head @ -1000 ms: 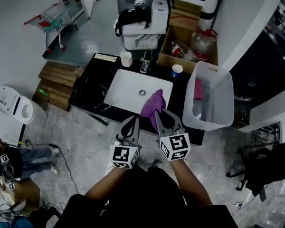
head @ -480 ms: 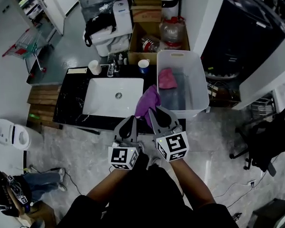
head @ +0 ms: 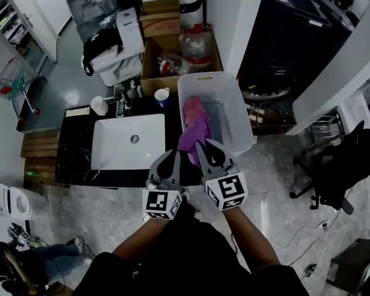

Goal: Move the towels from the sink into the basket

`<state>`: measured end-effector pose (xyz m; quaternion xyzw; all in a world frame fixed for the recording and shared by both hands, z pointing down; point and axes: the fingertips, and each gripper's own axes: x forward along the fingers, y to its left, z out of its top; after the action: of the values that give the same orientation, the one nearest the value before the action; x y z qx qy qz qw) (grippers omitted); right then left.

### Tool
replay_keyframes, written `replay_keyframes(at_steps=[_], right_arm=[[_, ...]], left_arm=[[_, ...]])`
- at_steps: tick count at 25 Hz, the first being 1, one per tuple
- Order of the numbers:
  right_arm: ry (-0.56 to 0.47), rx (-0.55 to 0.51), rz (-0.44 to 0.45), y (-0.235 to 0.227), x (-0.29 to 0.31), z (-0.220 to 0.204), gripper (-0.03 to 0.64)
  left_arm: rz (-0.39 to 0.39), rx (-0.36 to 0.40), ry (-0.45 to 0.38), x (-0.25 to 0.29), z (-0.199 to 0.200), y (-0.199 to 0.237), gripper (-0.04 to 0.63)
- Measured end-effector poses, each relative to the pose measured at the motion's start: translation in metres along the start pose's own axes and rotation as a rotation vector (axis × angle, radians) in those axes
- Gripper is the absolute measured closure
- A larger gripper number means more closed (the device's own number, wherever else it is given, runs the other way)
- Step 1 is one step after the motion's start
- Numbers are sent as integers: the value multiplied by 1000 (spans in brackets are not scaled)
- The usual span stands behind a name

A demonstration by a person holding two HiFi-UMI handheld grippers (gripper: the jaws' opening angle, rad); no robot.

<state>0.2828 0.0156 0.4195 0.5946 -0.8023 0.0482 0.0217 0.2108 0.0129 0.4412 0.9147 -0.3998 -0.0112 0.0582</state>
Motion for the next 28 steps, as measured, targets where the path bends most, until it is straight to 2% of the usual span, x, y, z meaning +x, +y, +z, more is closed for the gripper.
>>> replay_keyframes(at_steps=[4,10,19,22,28], right_arm=[[16,33,-35,-25,15,0,571],[50,25,-92,-58,43,-3,571],[132,63,-160,-116,78,-28,571],[161,78,-171,-132,92,-37,571],[216,116,-160,-155,117,-50,571]], left_arm=[[-34,-6,-4,26,4,3,583],[-79,-29,-13,63,8,15,583],[-114,-93,-8,107,8,38,583],[-113,-127,6,120,10,46,582],[-118,-110,-20,133,24,48,583]])
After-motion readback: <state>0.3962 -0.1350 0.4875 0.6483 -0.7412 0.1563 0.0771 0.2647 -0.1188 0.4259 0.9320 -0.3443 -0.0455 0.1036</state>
